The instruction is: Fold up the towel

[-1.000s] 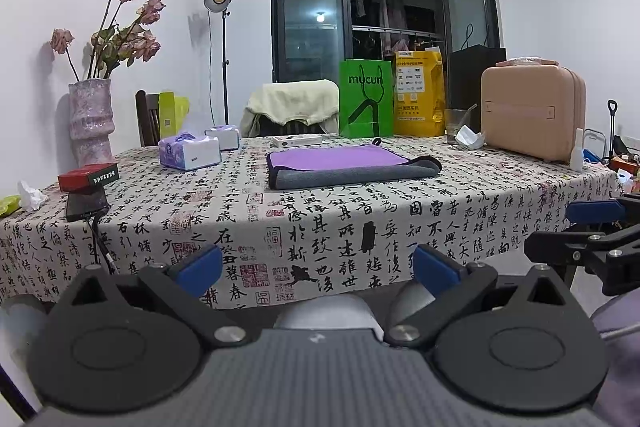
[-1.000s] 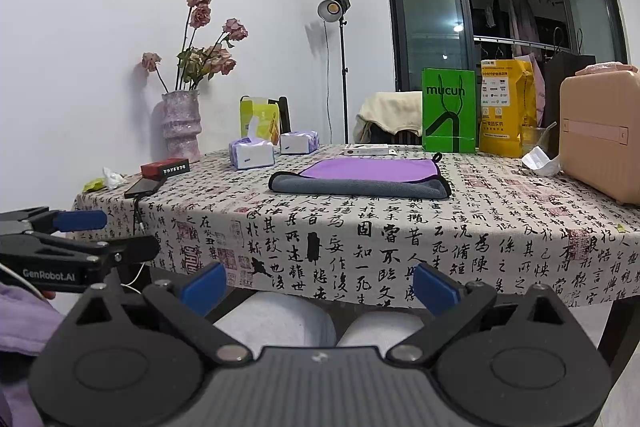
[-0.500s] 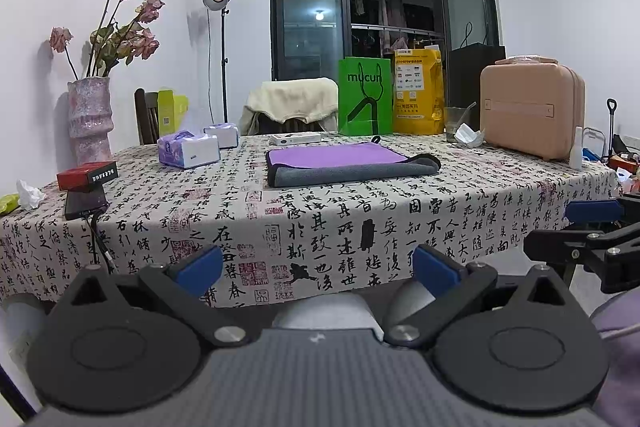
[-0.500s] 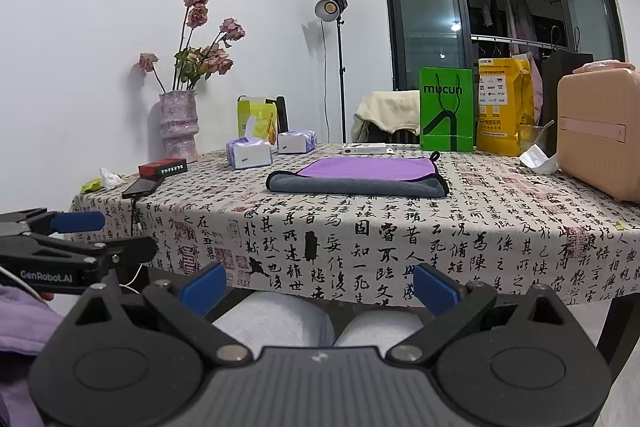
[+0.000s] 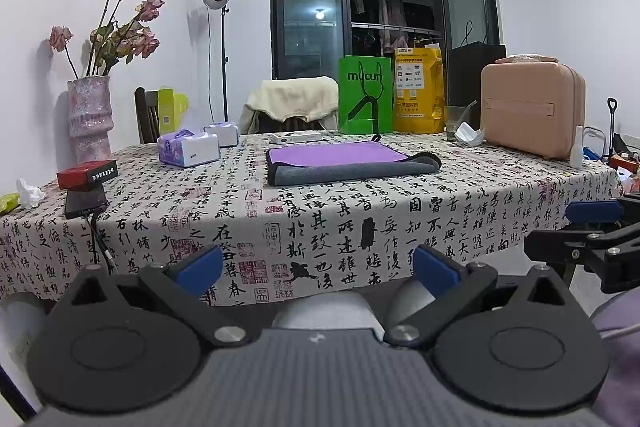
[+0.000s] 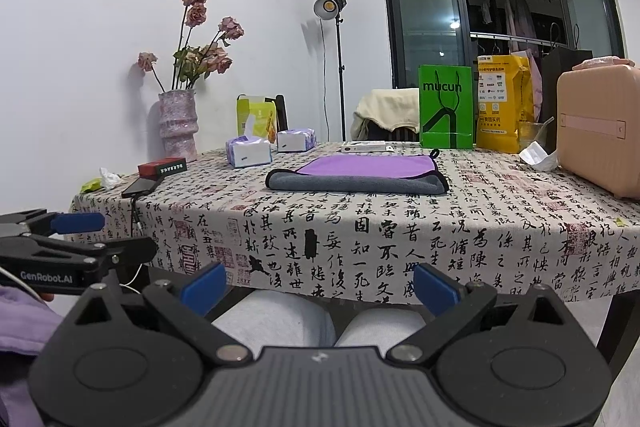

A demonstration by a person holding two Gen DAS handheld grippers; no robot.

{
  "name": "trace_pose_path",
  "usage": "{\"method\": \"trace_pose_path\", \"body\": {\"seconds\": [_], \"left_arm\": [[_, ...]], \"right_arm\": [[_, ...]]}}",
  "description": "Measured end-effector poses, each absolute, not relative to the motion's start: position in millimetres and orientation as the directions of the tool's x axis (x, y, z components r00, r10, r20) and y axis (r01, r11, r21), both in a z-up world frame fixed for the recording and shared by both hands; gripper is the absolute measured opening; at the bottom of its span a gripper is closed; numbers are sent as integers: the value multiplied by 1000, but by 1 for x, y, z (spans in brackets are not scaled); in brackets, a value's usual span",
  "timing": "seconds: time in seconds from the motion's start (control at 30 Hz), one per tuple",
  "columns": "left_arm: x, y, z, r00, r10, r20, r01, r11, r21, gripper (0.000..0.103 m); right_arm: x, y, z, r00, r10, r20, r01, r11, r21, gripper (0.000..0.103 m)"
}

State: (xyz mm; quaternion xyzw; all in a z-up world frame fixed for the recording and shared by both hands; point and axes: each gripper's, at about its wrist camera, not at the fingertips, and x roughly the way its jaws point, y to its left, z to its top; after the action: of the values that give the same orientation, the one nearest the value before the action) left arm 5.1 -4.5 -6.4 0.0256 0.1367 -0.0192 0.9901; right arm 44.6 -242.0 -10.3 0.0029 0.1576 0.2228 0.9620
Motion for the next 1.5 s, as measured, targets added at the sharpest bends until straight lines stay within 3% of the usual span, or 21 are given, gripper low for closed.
{"method": "trace_pose_path", "body": {"seconds": [0.93, 1.5], "left_arm": [[15, -3, -10, 958, -21, -285, 35, 998, 44, 103], [117, 3, 1, 956, 23, -292, -17, 1000, 22, 103]], "right_arm": [[49, -241, -11, 858, 417, -300, -416, 907, 70, 101], [134, -253, -6, 887, 339, -313, -340, 939, 53, 101]]}}
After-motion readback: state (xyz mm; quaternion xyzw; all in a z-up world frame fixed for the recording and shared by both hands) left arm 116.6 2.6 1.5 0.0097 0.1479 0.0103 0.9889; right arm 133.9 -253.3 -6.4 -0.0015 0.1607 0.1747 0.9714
